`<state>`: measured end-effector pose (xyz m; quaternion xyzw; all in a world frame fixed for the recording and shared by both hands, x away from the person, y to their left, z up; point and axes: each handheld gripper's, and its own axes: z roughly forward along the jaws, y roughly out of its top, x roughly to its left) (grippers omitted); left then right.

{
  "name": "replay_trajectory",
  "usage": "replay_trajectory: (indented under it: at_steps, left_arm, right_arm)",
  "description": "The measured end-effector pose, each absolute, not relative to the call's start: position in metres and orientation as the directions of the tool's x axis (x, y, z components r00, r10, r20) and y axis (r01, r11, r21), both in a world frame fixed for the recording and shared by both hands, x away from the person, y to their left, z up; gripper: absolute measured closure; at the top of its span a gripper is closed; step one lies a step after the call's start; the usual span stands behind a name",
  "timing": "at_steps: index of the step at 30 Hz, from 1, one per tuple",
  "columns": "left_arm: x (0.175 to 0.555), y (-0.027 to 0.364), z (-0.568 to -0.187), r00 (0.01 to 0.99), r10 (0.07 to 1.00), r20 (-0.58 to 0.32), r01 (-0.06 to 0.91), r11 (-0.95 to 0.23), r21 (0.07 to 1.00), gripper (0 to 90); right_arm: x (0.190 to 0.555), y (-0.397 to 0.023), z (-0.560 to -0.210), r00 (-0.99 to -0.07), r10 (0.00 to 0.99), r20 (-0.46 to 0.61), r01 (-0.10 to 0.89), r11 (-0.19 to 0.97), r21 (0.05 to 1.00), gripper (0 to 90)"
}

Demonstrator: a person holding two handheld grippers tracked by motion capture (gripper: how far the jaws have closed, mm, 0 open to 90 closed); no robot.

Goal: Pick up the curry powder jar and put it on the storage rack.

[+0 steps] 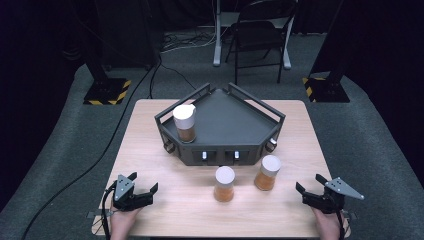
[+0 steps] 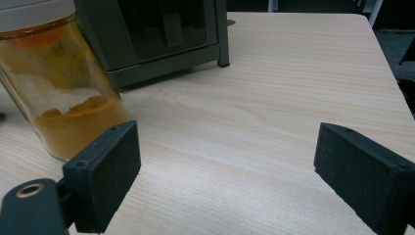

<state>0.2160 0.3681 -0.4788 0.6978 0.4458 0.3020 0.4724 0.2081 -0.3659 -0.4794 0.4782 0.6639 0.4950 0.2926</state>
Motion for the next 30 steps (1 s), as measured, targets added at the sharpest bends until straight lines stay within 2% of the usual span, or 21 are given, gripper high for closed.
replay_trajectory:
  at_steps: [30]
  left_arm:
    - [0.2148, 0.3673, -0.4789, 0.417, 0.909, -0.004, 0.338, -0.152, 0.929, 7.4]
  right_arm:
    - [0.21, -0.3648, -0.4785, -0.377, 0.923, 0.076, 0.347, 0.065, 0.936, 9.4]
